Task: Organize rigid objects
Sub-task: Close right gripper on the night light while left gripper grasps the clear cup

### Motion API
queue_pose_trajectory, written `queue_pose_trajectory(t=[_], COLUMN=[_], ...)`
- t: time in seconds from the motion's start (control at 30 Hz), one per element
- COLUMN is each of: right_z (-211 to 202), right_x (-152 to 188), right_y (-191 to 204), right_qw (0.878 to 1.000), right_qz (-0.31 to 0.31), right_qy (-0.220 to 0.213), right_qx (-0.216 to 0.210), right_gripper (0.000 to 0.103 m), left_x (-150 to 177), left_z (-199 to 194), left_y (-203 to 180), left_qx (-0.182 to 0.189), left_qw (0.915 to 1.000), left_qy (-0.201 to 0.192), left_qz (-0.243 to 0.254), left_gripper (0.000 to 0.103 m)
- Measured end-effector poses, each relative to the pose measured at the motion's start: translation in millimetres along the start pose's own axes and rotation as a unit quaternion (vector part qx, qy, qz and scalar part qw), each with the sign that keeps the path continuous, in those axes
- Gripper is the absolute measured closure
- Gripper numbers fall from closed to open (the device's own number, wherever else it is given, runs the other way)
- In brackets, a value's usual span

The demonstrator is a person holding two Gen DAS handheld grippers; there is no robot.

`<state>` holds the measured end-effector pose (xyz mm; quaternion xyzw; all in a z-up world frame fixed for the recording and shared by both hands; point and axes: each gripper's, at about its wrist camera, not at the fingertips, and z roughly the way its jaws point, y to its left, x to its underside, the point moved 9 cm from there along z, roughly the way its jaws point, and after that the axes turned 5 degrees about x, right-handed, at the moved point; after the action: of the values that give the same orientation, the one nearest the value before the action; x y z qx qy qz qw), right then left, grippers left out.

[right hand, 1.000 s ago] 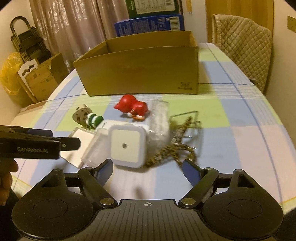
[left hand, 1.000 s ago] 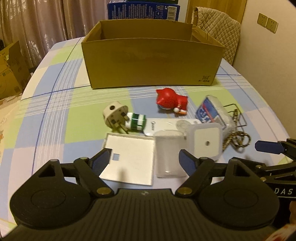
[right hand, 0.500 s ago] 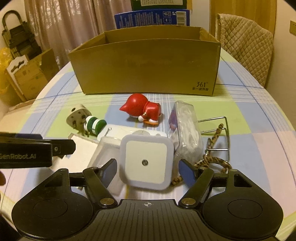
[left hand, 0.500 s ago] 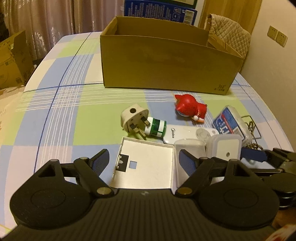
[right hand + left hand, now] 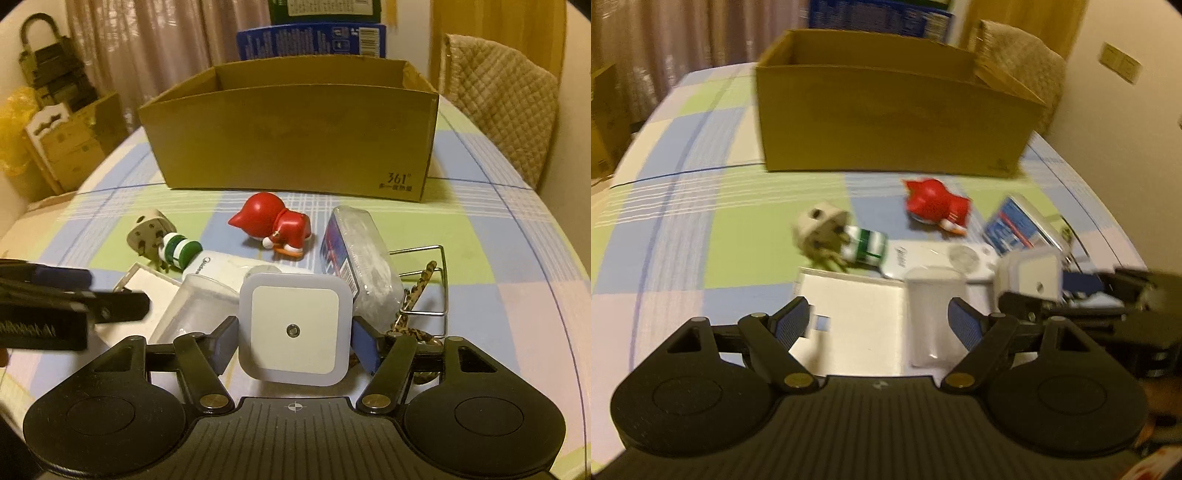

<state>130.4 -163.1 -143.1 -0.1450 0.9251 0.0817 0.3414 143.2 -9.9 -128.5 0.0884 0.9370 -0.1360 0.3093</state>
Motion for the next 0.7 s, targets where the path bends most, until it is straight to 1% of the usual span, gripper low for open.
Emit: queue_pose_trajectory(t=[0.07, 0.1, 0.13, 0.27, 0.3, 0.37, 0.47, 0.53, 0.7], right_z=[-2.6, -4.9, -7.6, -23.1, -26.5, -32.2, -38.5, -40.7, -44.5], right_x=[0.5, 0.0, -0.7, -6.7, -8.3, -11.4, -13.8, -13.8, -11.6], right_y=[-6.1, -9.1, -10.7, -14.6, -16.0, -18.6, -24.3, -27.1, -32.3], right_qw=[1.000, 0.999, 0.999, 0.998, 0.998, 0.998, 0.998, 0.998, 0.998], right_qz=[0.019, 0.032, 0.037, 0.044, 0.044, 0.041, 0.042, 0.041, 0.044], right_qy=[-0.002, -0.003, -0.006, -0.024, -0.028, -0.034, -0.039, -0.040, -0.039], right_qx=[-0.018, -0.024, -0.027, -0.033, -0.032, -0.026, -0.016, -0.011, -0.007], right_gripper=[0.041, 0.041, 0.041, 0.041, 0.041, 0.041, 0.041, 0.041, 0.041], left_x=[5.7, 7.8, 9.3, 14.1, 14.9, 15.7, 16.4, 16.7, 17.4], left_z=[8.3, 11.4, 14.3, 21.9, 23.3, 26.2, 30.2, 34.2, 45.6], left_y=[-9.6, -13.2, -17.0, -30.8, -34.1, -39.7, -45.9, -48.8, -54.7], left_qx=[0.010, 0.013, 0.014, 0.024, 0.026, 0.026, 0.024, 0.017, -0.014], left_qw=[0.9998, 0.9996, 0.9995, 0.9989, 0.9986, 0.9981, 0.9976, 0.9973, 0.9964], left_qy=[0.013, 0.016, 0.017, 0.019, 0.021, 0.024, 0.030, 0.034, 0.039], left_qz=[0.012, 0.017, 0.022, 0.036, 0.042, 0.050, 0.058, 0.063, 0.075], left_gripper=[0.034, 0.043, 0.049, 0.052, 0.052, 0.057, 0.057, 0.057, 0.055])
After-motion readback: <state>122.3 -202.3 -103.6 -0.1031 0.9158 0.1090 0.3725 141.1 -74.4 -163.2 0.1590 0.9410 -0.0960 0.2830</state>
